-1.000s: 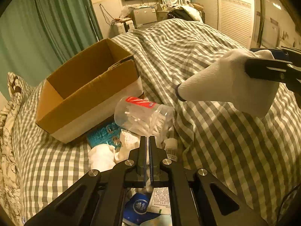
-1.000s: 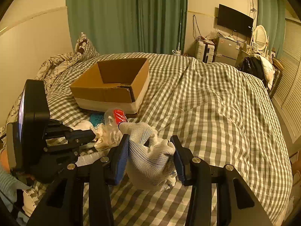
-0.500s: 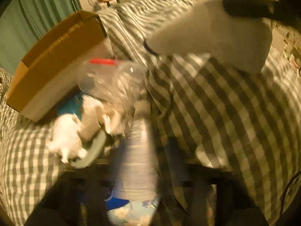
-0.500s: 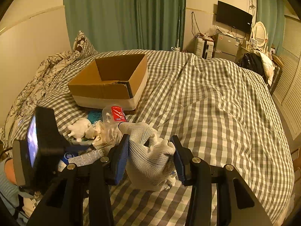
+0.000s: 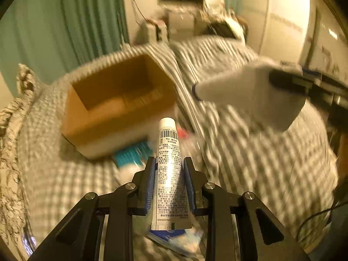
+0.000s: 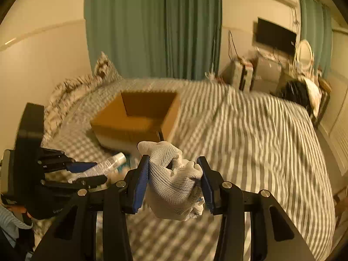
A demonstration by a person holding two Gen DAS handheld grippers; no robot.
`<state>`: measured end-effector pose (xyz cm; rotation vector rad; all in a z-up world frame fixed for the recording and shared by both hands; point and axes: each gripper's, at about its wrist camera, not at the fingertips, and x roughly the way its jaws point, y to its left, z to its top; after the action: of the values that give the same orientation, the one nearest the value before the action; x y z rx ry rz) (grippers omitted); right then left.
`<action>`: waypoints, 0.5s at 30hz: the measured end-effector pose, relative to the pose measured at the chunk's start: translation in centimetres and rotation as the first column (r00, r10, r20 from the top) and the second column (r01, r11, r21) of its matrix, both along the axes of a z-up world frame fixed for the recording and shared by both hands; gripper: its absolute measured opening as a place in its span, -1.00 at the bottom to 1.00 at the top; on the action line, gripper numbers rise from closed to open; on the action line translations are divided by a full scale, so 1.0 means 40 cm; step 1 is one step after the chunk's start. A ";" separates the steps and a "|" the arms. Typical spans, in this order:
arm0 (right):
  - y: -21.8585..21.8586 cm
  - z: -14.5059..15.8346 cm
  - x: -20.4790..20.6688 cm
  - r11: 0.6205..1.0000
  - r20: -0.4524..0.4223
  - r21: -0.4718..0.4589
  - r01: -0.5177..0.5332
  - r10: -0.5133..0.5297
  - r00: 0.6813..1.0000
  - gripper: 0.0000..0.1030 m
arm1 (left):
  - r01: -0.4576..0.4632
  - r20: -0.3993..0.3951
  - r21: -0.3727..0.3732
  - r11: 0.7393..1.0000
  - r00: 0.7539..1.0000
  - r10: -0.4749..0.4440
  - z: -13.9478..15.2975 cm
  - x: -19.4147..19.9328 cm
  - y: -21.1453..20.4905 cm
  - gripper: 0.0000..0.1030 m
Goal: Organize objects
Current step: 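Carry the toothpaste tube and white glove into the cardboard box and release both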
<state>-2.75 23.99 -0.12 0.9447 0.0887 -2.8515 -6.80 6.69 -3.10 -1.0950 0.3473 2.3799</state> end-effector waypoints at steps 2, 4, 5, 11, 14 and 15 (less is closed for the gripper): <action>-0.017 0.038 -0.026 1.000 -0.030 -0.003 -0.027 0.027 0.999 -0.16 | -0.040 -0.047 0.010 0.999 0.998 0.041 0.048 -0.031 -0.019 -0.49; -0.040 0.076 -0.059 0.999 -0.057 -0.008 -0.054 0.054 0.997 -0.16 | -0.082 -0.077 0.027 0.996 0.994 0.084 0.075 -0.084 -0.032 -0.49; -0.052 0.093 -0.078 0.998 -0.071 -0.004 -0.066 0.066 0.995 -0.16 | -0.095 -0.082 0.038 0.995 0.992 0.098 0.089 -0.099 -0.039 -0.49; -0.123 0.160 -0.229 0.994 -0.111 0.006 -0.111 0.111 0.988 -0.16 | -0.164 -0.092 0.062 0.984 0.981 0.169 0.120 -0.250 -0.055 -0.49; -0.154 0.153 -0.318 0.993 -0.094 -0.006 -0.118 0.117 0.989 -0.16 | -0.189 -0.067 0.084 0.978 0.979 0.195 0.105 -0.315 -0.062 -0.49; -0.160 0.148 -0.338 0.993 -0.087 -0.016 -0.120 0.119 0.989 -0.16 | -0.202 -0.055 0.092 0.975 0.977 0.208 0.093 -0.344 -0.067 -0.49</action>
<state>-16.26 17.61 5.80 0.7842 0.1192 -2.7763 -20.54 3.99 0.62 -1.0621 0.1579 2.5895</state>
